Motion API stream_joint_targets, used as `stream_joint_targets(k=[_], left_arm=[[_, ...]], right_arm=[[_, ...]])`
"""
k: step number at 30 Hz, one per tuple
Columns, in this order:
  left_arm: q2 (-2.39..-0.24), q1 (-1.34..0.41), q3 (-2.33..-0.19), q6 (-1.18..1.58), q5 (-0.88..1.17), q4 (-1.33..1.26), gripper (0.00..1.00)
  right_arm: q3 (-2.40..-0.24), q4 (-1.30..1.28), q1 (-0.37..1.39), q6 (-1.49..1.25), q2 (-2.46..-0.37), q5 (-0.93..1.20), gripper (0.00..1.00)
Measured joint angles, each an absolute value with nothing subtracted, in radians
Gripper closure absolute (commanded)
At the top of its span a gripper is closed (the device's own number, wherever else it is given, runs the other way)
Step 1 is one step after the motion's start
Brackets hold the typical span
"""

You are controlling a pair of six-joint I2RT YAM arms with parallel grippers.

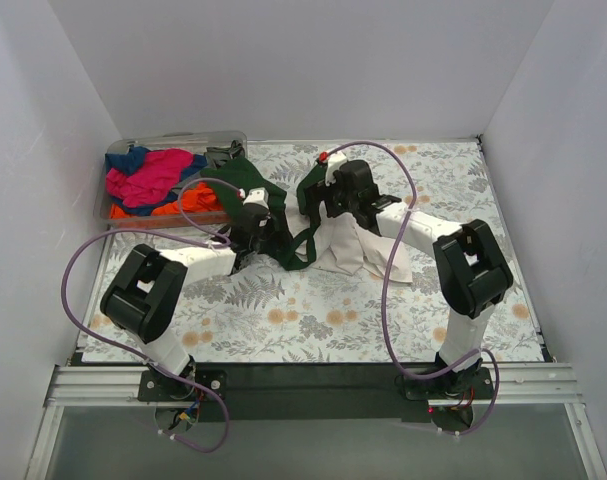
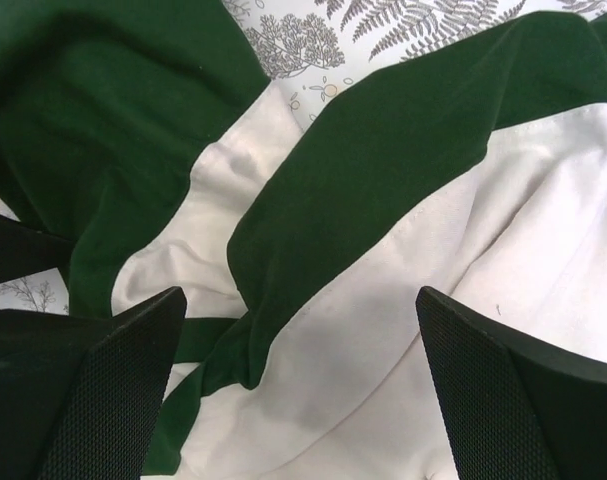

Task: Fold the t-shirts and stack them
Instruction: Flatten the tshirt out

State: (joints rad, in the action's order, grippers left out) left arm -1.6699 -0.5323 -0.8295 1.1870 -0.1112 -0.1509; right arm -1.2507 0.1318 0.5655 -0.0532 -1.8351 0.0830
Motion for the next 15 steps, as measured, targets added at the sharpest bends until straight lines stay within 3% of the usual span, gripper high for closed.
stream_joint_targets(k=[5,6,8,11,14,15], left_arm=[[-1.670,-0.532,-0.799,1.206,-0.082,-0.157,0.35],[-1.670,-0.532,-0.793,1.212,-0.076,-0.157,0.40],[-1.672,-0.532,-0.791,1.221,-0.067,-0.157,0.64],[-1.673,-0.532,-0.791,1.225,-0.057,-0.160,0.74],[-1.673,-0.532,-0.791,1.229,-0.055,-0.162,0.87],[-1.673,-0.532,-0.791,1.229,-0.054,-0.163,0.93]], right_arm=[[-1.267,0.105,0.572,-0.046,-1.860,0.078,0.16],[-1.268,0.102,0.574,-0.045,-1.862,0.077,0.21],[-1.268,0.099,0.577,-0.043,-1.866,0.073,0.27],[-1.269,0.092,0.579,-0.041,-1.872,0.066,0.41],[-1.282,0.073,0.583,-0.035,-1.886,0.062,0.62],[-1.289,0.070,0.583,-0.033,-1.893,0.061,0.74]])
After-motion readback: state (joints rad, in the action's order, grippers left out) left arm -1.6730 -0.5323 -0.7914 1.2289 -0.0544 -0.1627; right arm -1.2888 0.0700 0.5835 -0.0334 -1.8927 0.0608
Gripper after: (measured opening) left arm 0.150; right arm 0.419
